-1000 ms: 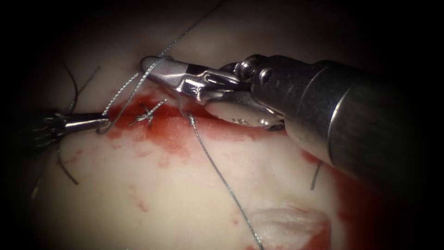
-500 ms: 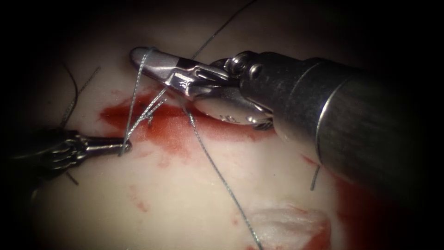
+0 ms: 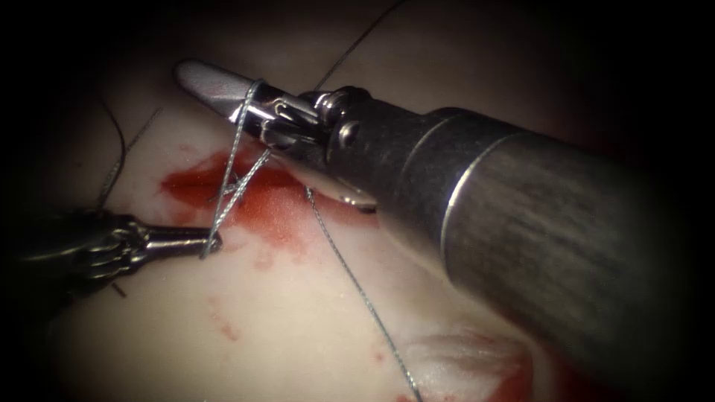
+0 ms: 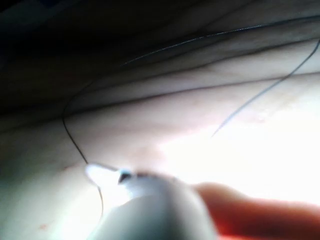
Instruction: Wound Closure
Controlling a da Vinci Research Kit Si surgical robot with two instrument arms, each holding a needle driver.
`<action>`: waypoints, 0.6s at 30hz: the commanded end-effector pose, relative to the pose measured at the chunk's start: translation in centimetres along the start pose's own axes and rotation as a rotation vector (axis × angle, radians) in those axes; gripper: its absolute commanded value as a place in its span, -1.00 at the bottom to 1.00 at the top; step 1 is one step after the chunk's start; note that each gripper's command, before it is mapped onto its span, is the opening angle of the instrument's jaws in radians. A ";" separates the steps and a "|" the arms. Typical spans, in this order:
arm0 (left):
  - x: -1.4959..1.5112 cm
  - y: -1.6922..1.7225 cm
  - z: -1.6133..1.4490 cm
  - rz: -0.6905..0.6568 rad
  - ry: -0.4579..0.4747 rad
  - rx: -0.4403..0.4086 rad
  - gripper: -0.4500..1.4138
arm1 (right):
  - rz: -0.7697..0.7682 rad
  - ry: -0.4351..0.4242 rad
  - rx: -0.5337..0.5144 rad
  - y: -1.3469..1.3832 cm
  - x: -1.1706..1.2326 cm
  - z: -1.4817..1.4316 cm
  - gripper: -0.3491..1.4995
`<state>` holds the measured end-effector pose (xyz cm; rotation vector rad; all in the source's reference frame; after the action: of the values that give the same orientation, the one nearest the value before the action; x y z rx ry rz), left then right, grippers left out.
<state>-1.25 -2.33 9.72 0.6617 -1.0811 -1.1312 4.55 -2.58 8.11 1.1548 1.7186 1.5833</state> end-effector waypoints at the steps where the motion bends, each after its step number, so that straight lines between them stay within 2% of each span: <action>1: -0.13 0.00 0.07 0.021 -0.004 0.001 -1.00 | 0.031 -0.023 0.051 -0.05 0.00 0.16 -1.00; 4: -0.19 0.05 0.08 0.051 -0.019 -0.019 -1.00 | 0.086 -0.116 0.139 -0.13 -0.06 0.20 -1.00; 10: -0.40 0.18 0.06 0.144 -0.089 -0.048 -1.00 | 0.166 -0.239 0.163 -0.21 -0.16 0.18 -1.00; 11: -0.45 0.23 0.06 0.173 -0.106 -0.051 -1.00 | 0.177 -0.293 0.150 -0.22 -0.16 0.16 -1.00; 14: -0.49 0.28 0.07 0.190 -0.118 -0.051 -1.00 | 0.191 -0.330 0.130 -0.23 -0.16 0.14 -1.00; 18: -0.57 0.36 0.07 0.231 -0.152 -0.045 -1.00 | 0.226 -0.454 0.076 -0.22 -0.17 0.05 -1.00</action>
<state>-1.14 -1.77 9.90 0.4060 -1.2293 -1.0109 4.54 -2.82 7.86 1.6534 1.3727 1.2551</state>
